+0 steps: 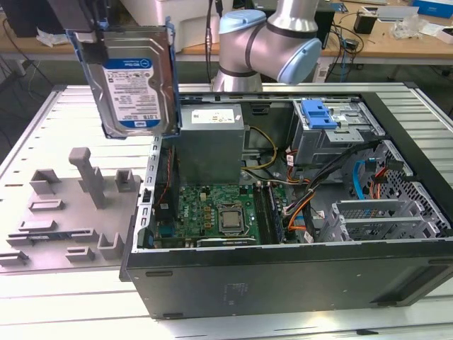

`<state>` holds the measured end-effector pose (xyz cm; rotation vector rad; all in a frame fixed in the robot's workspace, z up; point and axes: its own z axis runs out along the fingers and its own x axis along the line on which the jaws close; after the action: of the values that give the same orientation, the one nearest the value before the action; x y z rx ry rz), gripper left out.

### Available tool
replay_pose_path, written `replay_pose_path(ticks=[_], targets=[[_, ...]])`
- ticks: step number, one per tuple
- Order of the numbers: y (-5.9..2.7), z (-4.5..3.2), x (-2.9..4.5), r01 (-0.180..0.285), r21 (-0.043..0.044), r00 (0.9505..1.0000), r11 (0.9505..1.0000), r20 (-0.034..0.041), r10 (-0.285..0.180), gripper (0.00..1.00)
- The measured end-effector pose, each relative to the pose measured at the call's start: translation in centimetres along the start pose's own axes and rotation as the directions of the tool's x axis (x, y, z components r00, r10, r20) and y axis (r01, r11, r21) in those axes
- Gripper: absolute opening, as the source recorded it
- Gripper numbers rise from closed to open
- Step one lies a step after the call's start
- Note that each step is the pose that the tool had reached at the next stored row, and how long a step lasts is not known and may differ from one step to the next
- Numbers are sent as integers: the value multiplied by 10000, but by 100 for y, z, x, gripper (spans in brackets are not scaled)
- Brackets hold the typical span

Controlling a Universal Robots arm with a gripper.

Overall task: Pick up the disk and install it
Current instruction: 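Pick up the disk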

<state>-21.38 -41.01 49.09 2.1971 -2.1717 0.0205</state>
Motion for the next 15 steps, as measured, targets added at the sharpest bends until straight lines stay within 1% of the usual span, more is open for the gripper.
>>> replay_pose_path(ticks=[1, 4, 7, 10, 12, 13, 15], targets=[[-55, 0, 21, 2, 0, 10000, 10000, 1, -2, 37], [-139, -2, 55, 0, 0, 10000, 10000, 2, 0, 37], [-247, -3, 98, 0, -1, 10000, 10000, 2, 0, 37], [-433, -5, 177, 1, 1, 10000, 10000, 5, -1, 37], [-497, -6, 217, 0, 0, 10000, 10000, 5, 0, 37], [-552, -7, 251, 2, 1, 10000, 10000, 6, -2, 37], [-608, -9, 291, 0, 0, 10000, 10000, 6, 0, 37]])
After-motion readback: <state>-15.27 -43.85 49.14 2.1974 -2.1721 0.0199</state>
